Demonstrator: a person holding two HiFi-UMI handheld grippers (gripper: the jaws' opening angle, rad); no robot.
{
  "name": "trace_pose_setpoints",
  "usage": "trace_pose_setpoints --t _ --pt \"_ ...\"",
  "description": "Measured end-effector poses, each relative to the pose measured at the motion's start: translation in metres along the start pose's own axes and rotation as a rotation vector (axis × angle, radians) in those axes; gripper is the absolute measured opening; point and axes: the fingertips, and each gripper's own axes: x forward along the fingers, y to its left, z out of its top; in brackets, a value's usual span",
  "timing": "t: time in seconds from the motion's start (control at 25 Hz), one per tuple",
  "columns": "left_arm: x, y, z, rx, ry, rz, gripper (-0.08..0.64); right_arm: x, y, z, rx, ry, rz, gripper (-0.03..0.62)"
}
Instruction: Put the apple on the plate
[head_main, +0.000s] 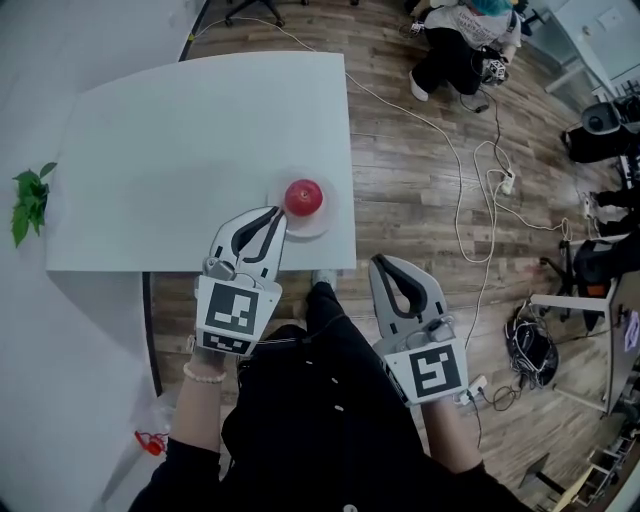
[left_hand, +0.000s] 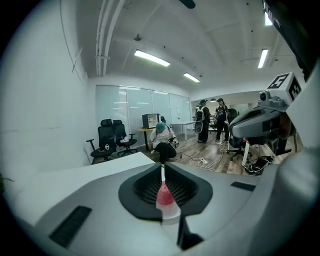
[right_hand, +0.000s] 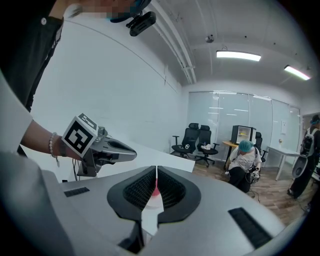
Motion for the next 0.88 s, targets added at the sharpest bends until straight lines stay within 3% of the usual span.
trace_pose_setpoints --t 0.52,0.88 --pt "-0.059 -0.025 0.048 0.027 -0.073 0.02 0.025 -0.026 0.016 0.019 -0.029 -0.059 -0.031 0.043" --pt "-0.094 -0.021 0.064 -0.032 -0.105 0.077 0.02 -0.034 0.032 0.033 -0.065 -0.102 -0.022 0.043"
